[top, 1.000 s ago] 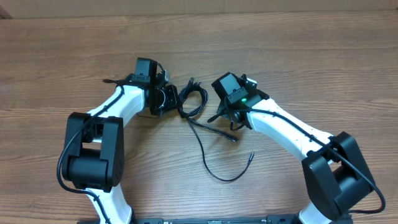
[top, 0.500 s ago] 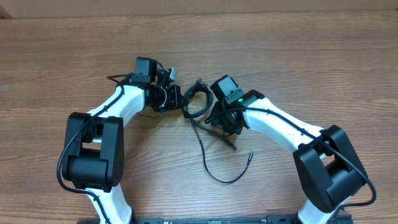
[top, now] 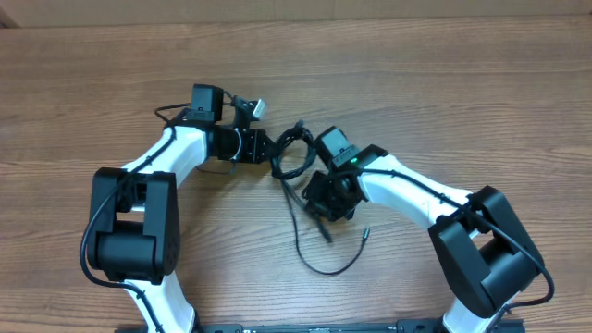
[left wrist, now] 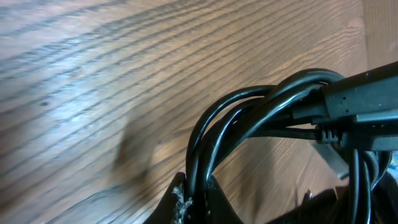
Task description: Untangle cables
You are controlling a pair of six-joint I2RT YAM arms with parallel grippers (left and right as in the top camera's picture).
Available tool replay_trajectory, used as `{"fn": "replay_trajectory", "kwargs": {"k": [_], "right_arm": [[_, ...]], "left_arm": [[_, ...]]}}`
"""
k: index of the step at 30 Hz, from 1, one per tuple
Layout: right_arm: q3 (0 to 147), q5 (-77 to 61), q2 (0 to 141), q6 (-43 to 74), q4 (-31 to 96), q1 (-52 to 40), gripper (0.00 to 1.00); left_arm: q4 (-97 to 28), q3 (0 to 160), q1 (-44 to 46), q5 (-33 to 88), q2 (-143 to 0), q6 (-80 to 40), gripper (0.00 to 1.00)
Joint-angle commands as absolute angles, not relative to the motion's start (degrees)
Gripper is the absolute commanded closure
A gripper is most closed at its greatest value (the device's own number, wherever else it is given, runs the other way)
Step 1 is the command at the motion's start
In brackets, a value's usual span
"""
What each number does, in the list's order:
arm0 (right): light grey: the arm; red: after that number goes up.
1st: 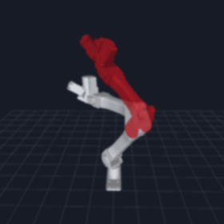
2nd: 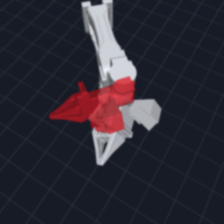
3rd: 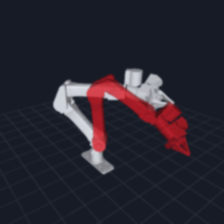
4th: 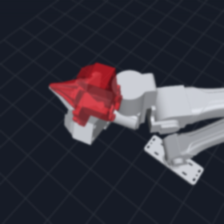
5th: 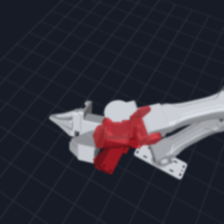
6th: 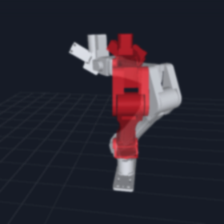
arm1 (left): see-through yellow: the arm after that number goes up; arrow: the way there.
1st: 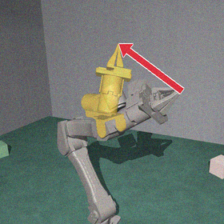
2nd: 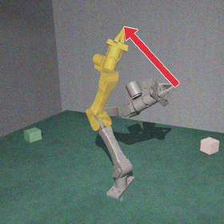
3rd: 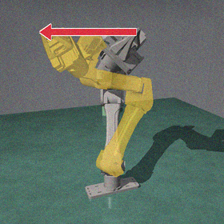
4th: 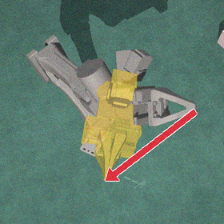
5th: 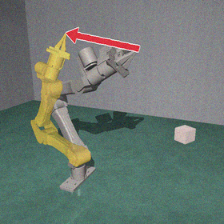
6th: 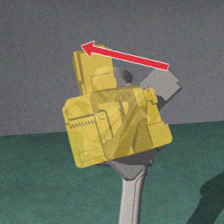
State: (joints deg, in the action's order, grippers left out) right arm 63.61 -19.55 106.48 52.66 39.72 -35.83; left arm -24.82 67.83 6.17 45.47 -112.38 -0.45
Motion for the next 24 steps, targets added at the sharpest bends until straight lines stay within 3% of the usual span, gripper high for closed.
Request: {"fn": "replay_trajectory", "kwargs": {"k": [1, 6, 11, 15, 24], "right_arm": [[63.3, -21.3, 106.9, 52.7, 39.4, -37.6, 0.77], [63.3, -27.6, 106.9, 50.6, 38.3, -38.0, 0.77], [63.3, -27.5, 106.8, 44.3, 38.0, -37.3, 0.67], [63.3, -27.5, 106.9, 44.2, 38.0, -35.8, 0.66], [63.3, -27.5, 106.8, 44.5, 37.9, -29.8, 0.66]], "left_arm": [[-25.3, 68.1, 5.0, 47.6, -111.7, 3.0, 0.95], [-25.8, 68.1, 4.7, 47.6, -111.7, 5.2, 0.92], [-26.2, 68.1, 4.7, 47.4, -111.7, 5.2, 0.77], [-26.2, 68.1, 4.7, 47.3, -111.7, 5.2, 0.69], [-26.3, 68.1, 4.7, 36.3, -111.7, 0.0, 0.67]]}}
